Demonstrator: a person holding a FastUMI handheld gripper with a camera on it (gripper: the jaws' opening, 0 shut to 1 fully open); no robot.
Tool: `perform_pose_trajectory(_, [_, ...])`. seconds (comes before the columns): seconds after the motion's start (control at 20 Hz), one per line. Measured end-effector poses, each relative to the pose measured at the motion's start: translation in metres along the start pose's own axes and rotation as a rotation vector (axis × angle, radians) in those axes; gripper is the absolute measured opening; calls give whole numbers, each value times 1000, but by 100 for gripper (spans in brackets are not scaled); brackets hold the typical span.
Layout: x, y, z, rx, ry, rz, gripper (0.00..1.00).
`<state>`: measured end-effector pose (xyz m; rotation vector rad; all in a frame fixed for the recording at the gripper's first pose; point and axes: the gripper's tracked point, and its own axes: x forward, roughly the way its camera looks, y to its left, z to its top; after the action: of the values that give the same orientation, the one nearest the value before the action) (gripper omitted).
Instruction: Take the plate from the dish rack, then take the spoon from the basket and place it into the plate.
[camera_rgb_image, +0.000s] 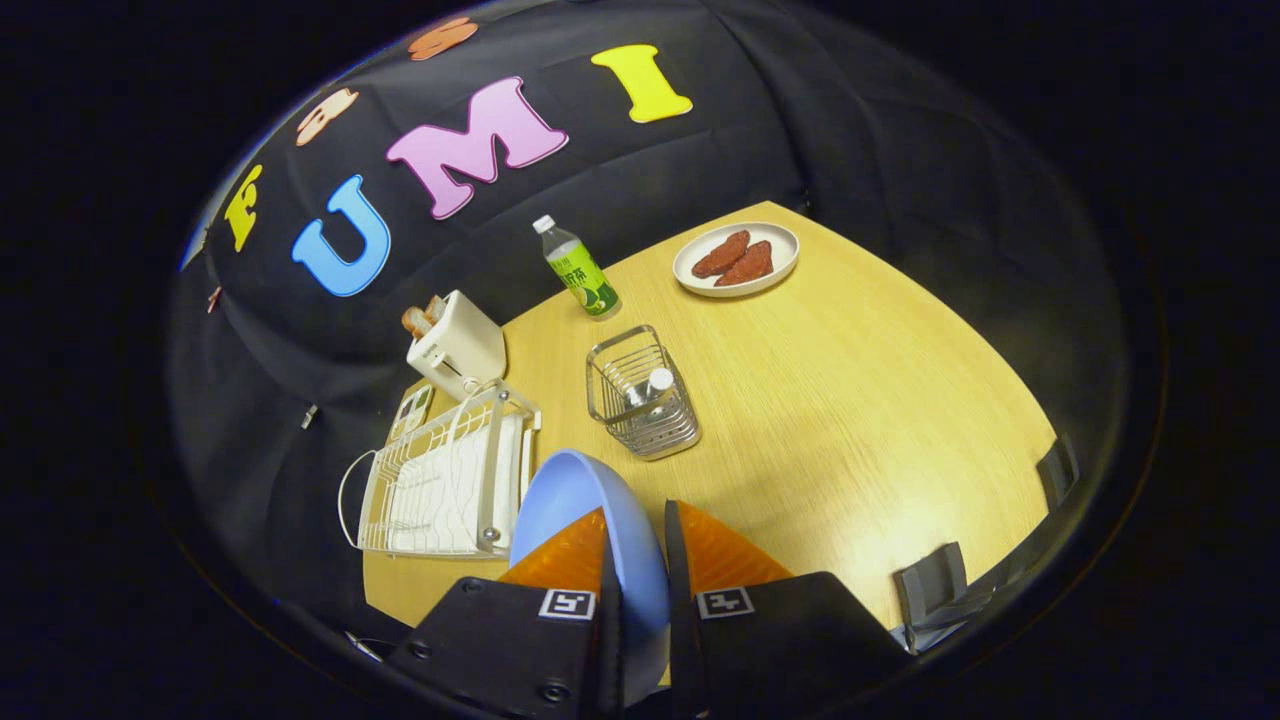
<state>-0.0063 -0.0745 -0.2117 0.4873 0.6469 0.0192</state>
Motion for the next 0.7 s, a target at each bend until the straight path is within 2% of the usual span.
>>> perform_pose_trajectory(0.3, [53, -19, -11, -41, 88, 43, 23])
perform_pose_trajectory(0.55, [62, -27, -28, -25, 187, 122, 24])
perform_pose_trajectory(0.7, [61, -35, -15, -130, 131, 149, 39])
